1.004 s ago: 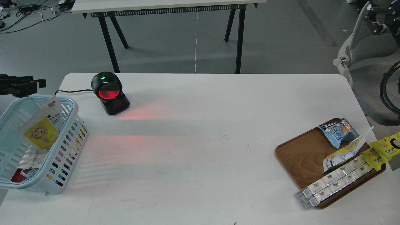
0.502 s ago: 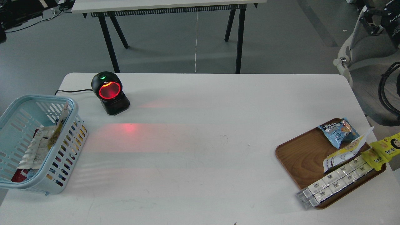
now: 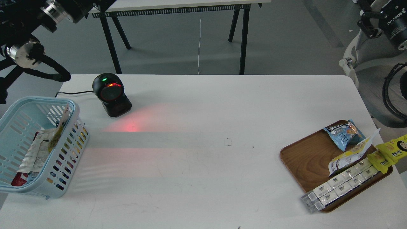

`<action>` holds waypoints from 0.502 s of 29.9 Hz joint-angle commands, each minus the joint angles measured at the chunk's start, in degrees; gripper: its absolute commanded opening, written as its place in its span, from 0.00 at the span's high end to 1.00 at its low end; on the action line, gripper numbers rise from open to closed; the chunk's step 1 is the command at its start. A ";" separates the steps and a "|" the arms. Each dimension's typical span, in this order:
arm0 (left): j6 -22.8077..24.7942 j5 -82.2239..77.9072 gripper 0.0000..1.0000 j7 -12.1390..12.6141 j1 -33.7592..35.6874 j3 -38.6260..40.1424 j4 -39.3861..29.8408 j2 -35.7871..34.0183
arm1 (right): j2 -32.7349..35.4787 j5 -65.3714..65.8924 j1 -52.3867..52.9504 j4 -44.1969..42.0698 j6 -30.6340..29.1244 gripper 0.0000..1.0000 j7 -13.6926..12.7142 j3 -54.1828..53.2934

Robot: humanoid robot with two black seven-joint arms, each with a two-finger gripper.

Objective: Scan snack and place in basket

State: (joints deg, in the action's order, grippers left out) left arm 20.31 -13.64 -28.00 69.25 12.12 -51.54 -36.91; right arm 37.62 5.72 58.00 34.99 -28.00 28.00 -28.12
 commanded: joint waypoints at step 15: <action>4.56 -0.25 0.14 0.00 -6.41 4.14 1.53 2.20 | -2.02 -0.18 -4.65 6.32 0.00 0.01 0.00 -1.06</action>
State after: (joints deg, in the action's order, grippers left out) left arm 24.68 -13.87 -28.00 63.60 16.28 -49.98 -34.99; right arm 35.67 5.55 53.49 41.28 -28.00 28.00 -29.16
